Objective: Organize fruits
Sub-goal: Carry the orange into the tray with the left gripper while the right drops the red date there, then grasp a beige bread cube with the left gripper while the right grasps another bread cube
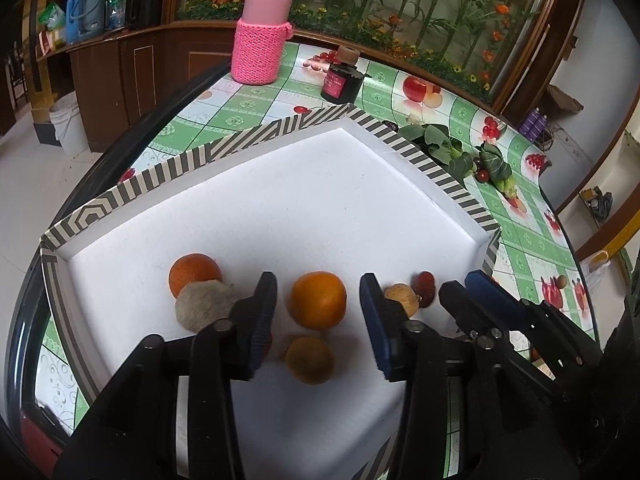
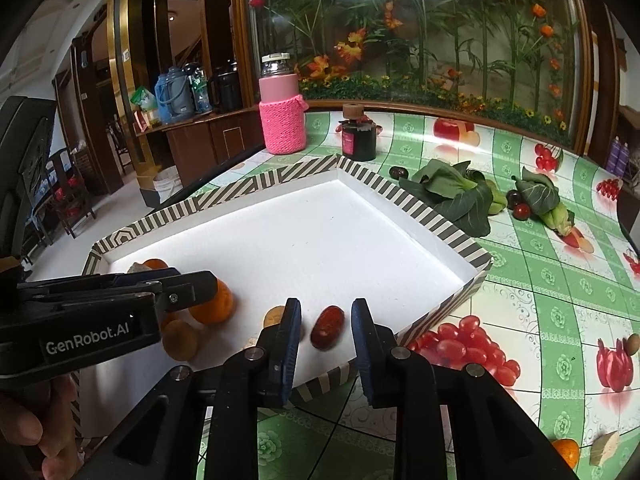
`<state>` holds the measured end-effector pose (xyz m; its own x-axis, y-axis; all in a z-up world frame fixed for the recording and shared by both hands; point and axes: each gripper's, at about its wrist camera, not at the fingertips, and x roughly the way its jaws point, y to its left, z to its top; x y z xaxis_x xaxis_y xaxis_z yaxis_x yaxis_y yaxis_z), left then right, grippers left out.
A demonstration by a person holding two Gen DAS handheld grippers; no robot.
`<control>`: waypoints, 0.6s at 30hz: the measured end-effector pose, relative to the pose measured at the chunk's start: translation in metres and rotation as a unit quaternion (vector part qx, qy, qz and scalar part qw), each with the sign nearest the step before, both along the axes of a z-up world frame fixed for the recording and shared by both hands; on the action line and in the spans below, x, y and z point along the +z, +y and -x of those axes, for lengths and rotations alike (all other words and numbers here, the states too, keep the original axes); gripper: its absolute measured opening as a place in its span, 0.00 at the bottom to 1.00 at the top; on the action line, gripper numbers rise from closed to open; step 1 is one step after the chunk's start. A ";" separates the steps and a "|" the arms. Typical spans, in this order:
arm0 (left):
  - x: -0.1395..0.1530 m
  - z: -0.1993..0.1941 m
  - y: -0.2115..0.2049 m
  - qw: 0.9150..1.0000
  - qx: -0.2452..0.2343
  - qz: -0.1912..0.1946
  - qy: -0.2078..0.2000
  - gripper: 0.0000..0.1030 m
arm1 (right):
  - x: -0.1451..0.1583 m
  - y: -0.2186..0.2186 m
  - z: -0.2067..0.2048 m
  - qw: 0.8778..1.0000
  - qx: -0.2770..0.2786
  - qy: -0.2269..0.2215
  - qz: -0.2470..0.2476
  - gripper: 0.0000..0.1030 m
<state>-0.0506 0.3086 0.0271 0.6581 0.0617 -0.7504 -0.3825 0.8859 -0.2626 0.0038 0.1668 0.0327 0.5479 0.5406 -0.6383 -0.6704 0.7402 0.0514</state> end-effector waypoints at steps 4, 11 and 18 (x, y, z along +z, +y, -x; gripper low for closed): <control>0.000 0.000 0.001 1.000 0.002 0.001 0.002 0.42 | 0.002 -0.003 0.001 1.000 -0.006 -0.003 -0.004 0.24; 0.001 0.002 0.002 1.000 0.004 0.002 -0.003 0.42 | 0.012 -0.020 0.006 0.998 -0.038 -0.029 -0.033 0.24; 0.013 0.006 -0.009 0.999 -0.017 0.001 -0.047 0.42 | 0.024 -0.063 0.014 0.996 -0.066 -0.030 -0.049 0.24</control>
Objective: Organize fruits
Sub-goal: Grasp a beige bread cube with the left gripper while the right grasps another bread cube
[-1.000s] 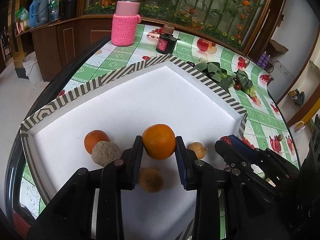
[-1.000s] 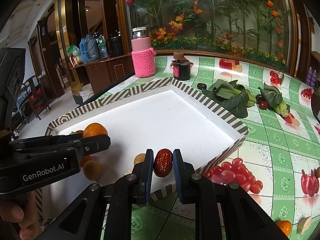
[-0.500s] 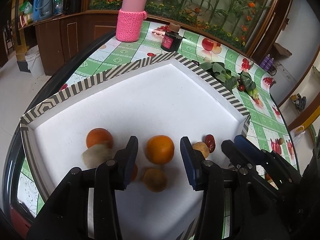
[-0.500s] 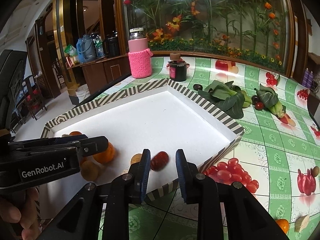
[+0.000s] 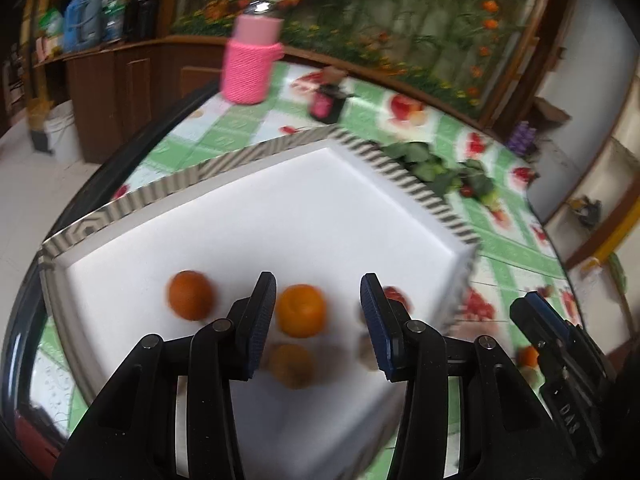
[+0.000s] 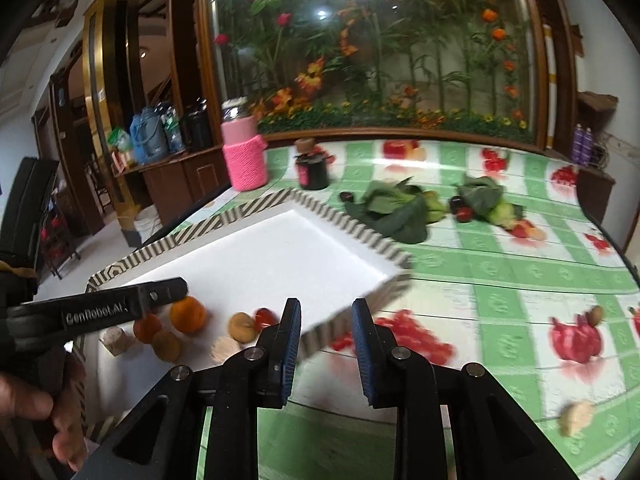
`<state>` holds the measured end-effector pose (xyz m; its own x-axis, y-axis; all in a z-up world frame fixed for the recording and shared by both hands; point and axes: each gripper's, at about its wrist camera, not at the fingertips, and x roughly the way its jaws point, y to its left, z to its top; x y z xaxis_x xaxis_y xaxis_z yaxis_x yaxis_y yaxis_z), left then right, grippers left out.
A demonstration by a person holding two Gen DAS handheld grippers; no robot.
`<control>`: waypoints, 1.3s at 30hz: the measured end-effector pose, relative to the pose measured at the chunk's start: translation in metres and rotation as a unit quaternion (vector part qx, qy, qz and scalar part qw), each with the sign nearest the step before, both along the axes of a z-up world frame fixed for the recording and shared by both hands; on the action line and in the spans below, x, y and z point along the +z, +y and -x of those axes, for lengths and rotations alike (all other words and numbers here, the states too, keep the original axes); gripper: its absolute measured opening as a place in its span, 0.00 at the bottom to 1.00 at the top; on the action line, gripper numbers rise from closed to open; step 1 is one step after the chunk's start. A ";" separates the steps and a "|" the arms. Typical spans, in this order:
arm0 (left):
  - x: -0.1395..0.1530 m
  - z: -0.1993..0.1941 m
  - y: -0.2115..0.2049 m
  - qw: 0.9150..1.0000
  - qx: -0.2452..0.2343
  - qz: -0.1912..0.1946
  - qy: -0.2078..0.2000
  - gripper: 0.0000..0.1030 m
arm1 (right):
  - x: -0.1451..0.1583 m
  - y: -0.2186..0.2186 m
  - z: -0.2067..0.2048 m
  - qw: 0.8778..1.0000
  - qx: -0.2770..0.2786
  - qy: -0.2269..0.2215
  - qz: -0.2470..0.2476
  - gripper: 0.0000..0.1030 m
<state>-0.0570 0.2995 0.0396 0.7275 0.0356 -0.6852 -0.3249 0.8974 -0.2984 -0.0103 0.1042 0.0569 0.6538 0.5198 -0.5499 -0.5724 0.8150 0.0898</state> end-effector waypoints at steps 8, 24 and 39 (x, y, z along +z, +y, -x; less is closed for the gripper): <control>0.010 -0.004 -0.078 0.984 -0.171 -0.026 -0.045 0.42 | 0.007 -0.103 -0.004 0.998 -0.057 -0.009 0.015 0.24; -0.022 -0.008 -0.178 0.936 -0.340 -0.091 0.015 0.42 | -0.033 -0.181 -0.017 0.992 -0.049 0.071 0.092 0.33; -0.035 -0.034 -0.211 0.925 -0.370 -0.081 0.033 0.42 | -0.030 -0.187 -0.037 0.993 -0.065 0.099 -0.002 0.31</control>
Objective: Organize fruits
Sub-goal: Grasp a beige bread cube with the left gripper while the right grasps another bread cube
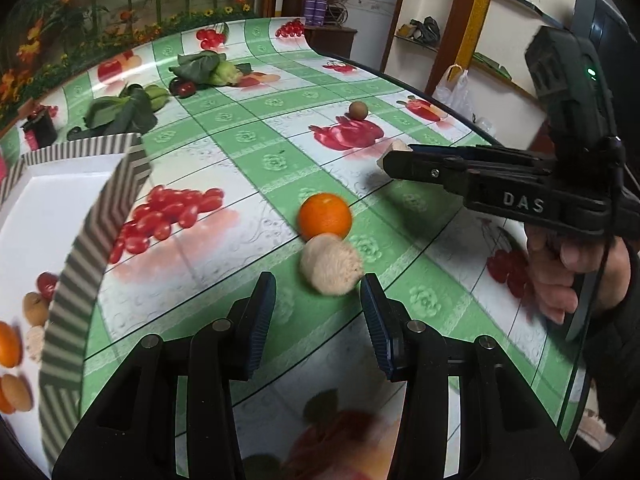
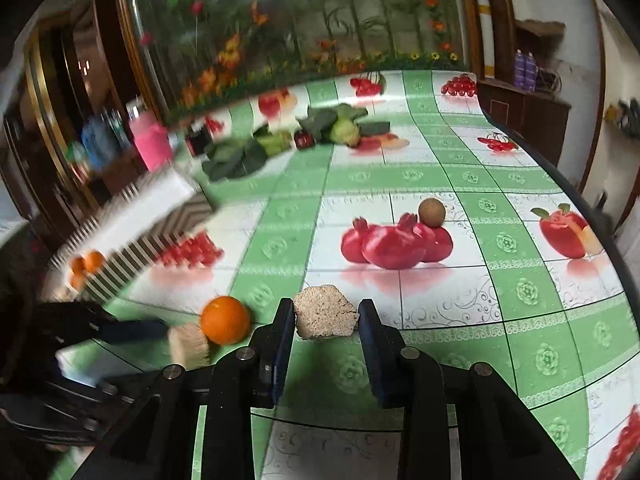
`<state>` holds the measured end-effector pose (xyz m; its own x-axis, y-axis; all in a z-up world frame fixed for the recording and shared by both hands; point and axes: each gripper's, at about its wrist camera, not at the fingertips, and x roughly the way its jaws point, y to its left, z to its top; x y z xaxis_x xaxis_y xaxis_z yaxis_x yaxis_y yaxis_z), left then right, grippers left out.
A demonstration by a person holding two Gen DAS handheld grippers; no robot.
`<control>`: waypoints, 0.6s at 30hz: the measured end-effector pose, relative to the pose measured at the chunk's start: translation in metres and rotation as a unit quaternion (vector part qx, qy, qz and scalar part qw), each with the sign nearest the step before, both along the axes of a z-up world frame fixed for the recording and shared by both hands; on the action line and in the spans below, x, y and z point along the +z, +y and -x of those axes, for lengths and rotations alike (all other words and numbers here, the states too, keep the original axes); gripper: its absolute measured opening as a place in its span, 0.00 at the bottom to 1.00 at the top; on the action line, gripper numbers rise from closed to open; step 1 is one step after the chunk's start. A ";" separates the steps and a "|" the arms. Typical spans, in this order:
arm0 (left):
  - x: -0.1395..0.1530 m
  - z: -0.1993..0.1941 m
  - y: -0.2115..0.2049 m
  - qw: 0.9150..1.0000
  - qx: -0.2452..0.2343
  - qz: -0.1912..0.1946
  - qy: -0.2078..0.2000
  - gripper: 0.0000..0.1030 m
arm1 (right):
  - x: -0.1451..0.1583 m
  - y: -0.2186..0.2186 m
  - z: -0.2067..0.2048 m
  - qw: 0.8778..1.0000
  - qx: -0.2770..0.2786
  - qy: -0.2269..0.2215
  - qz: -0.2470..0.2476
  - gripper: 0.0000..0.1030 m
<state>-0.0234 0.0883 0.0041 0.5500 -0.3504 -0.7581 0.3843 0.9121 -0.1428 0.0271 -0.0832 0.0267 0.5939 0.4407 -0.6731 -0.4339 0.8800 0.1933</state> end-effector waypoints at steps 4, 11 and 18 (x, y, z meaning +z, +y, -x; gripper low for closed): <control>0.000 -0.005 -0.006 1.000 -0.002 0.007 0.003 0.42 | 0.002 0.001 0.001 1.000 -0.001 -0.003 -0.007 0.31; 0.000 -0.007 -0.015 1.000 -0.009 0.007 0.003 0.33 | 0.002 0.001 0.000 1.000 0.001 -0.004 -0.006 0.31; 0.008 0.004 -0.014 0.999 -0.014 0.001 -0.029 0.16 | 0.003 -0.003 0.000 1.000 -0.003 -0.006 -0.015 0.31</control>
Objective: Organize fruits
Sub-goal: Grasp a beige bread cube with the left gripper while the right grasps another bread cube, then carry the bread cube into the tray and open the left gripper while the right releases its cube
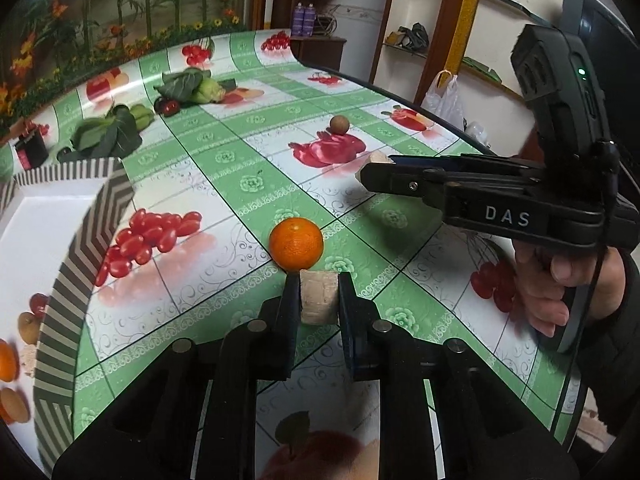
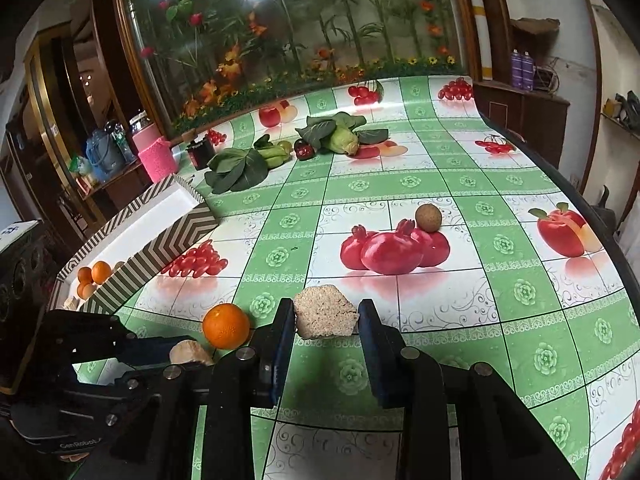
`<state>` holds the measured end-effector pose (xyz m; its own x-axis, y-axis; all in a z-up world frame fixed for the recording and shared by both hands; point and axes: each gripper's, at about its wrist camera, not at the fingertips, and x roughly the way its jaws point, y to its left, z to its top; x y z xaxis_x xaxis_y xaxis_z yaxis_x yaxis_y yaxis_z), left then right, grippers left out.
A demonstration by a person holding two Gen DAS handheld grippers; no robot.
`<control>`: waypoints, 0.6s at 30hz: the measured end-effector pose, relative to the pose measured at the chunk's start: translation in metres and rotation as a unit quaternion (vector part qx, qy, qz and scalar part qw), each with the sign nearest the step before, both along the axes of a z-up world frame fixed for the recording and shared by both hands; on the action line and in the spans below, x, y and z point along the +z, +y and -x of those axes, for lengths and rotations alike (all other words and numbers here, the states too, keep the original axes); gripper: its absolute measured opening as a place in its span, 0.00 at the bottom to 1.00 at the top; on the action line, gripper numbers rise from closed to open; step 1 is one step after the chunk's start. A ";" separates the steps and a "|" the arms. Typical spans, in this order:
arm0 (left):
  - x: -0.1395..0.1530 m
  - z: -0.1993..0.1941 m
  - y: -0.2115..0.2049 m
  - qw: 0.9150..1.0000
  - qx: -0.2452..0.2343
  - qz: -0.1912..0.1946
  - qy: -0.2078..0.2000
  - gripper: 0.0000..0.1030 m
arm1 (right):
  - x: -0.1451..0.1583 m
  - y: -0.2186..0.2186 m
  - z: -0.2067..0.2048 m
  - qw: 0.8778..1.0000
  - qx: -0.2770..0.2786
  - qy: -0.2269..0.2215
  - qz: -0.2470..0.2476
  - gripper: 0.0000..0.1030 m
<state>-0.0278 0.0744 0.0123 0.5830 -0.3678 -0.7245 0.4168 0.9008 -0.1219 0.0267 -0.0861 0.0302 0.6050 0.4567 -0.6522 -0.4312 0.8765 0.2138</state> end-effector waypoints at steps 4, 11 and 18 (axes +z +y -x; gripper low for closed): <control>0.008 0.003 0.007 1.000 0.008 0.011 -0.012 0.16 | 0.003 0.000 0.003 1.000 0.003 -0.012 -0.004 0.31; 0.025 0.004 0.039 0.997 0.053 0.048 -0.029 0.16 | 0.011 0.009 0.013 0.999 0.015 -0.047 0.011 0.31; 0.038 0.006 0.074 0.990 0.107 0.080 -0.040 0.16 | 0.023 0.041 0.021 0.996 0.021 -0.084 0.029 0.31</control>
